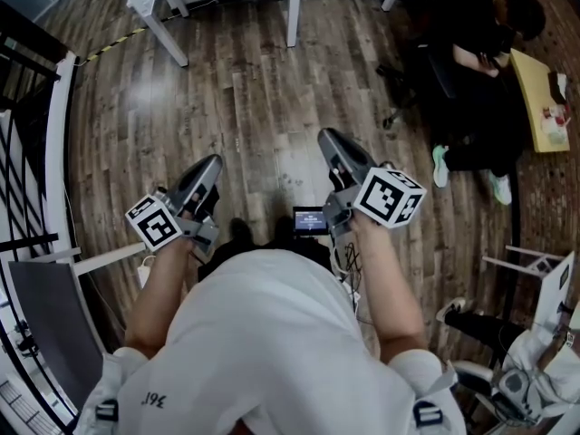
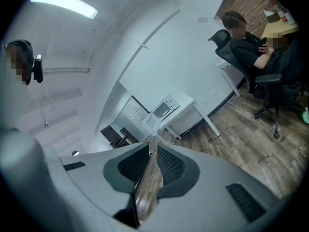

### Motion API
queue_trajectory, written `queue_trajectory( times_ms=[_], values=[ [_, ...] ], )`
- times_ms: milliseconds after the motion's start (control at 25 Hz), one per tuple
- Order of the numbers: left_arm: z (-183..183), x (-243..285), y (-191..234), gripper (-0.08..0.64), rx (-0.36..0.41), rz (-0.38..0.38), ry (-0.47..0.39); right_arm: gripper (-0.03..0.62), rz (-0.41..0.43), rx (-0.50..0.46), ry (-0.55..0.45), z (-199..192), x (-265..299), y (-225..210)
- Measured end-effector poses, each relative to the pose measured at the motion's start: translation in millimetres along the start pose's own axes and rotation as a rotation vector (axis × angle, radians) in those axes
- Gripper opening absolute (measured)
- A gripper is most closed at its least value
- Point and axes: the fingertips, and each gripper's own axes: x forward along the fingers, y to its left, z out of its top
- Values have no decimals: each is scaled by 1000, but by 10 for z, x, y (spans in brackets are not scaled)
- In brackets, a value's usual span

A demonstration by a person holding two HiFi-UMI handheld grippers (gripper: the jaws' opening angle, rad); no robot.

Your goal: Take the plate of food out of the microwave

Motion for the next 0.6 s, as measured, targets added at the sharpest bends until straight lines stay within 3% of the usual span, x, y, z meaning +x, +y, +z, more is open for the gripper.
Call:
queue_trajectory(
  times_ms=[360,600],
  values=[
    [-79,48,39,-3,-18,37,-14,55,31,10,47,15,147,-121],
    [89,28,294,-3,-32,50,-6,55,39,30,84,-86,529,-94]
  ],
)
